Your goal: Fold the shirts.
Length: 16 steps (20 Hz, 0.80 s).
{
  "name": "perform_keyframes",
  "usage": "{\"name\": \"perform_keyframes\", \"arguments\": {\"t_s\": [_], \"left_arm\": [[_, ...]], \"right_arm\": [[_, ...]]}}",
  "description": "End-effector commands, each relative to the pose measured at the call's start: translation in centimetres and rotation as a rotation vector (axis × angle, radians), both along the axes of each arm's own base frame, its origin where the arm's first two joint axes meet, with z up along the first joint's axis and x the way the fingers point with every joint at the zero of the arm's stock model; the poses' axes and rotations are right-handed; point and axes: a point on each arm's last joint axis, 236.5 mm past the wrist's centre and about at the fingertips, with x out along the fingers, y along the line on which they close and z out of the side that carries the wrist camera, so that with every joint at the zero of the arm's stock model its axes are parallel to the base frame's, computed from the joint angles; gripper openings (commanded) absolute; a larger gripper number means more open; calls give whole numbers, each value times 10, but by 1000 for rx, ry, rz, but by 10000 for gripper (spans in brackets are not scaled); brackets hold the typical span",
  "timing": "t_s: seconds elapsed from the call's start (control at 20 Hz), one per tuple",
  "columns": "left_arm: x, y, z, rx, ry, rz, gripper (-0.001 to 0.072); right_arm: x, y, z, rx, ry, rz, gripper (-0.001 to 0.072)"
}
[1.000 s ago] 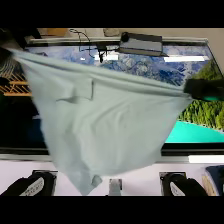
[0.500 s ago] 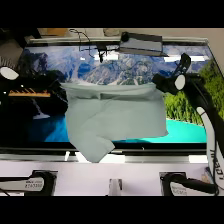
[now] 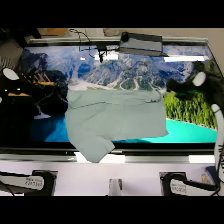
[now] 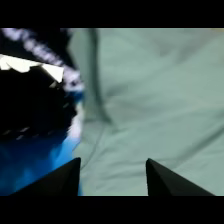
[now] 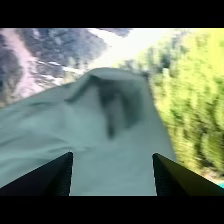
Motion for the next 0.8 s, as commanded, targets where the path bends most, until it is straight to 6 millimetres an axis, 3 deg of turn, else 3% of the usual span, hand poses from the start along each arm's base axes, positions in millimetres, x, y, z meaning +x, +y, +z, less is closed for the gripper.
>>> {"name": "perform_keyframes", "arguments": {"t_s": [0.0, 0.15, 0.25, 0.35, 0.5, 0.6, 0.65, 0.75], "left_arm": [[-102, 43, -12, 91, 332, -26, 499], [-158, 9, -45, -6, 384, 2, 498], [-192, -26, -64, -107, 409, -2, 498], [-212, -47, -81, -151, 423, 10, 498], [-219, -67, -97, -176, 419, 27, 498], [-209, -77, -100, -179, 374, 34, 499], [-202, -81, -101, -182, 347, 40, 498], [-189, -89, -102, -186, 300, 58, 498]], "right_arm": [[-96, -49, -8, 48, 308, 69, 478], [-140, -44, -25, 118, 451, 131, 484], [-147, -25, -33, 190, 461, 160, 484], [-145, -7, -35, 266, 443, 160, 484], [-146, -2, -34, 284, 440, 182, 502], [-149, -4, -37, 277, 452, 188, 512], [-153, -3, -40, 280, 464, 187, 570], [-165, 2, -51, 296, 499, 201, 597]]}}
